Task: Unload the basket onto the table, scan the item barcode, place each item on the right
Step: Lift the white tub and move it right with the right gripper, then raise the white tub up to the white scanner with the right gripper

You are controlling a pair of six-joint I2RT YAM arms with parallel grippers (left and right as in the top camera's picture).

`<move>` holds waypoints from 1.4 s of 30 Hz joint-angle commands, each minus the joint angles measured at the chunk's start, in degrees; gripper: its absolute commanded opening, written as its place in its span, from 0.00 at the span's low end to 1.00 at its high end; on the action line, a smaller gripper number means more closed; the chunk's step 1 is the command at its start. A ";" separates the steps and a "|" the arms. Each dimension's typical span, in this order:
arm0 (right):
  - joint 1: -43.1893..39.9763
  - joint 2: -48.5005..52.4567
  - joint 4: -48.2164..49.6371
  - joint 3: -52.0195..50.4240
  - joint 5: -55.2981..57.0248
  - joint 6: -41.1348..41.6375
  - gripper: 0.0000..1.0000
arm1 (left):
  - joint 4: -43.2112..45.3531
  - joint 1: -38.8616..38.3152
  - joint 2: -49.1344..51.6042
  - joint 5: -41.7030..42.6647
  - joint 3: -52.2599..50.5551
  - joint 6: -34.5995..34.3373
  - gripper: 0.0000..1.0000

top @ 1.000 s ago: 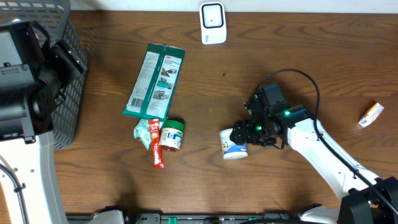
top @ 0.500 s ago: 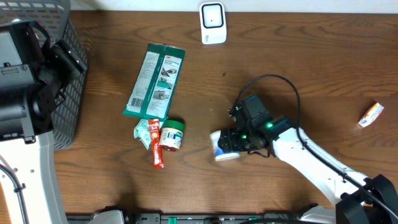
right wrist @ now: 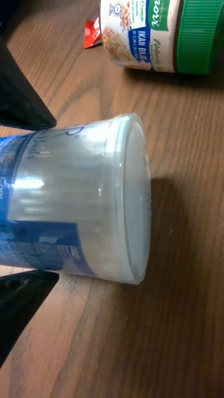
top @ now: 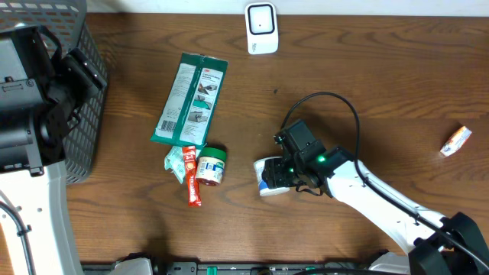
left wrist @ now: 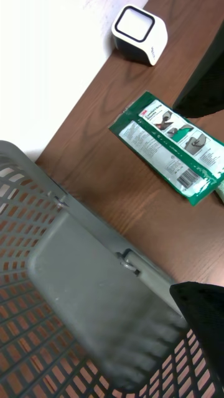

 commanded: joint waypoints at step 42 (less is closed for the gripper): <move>-22.77 -6.86 -41.29 21.99 -27.87 -32.39 0.62 | 0.11 0.31 0.17 -0.31 -0.17 0.55 0.81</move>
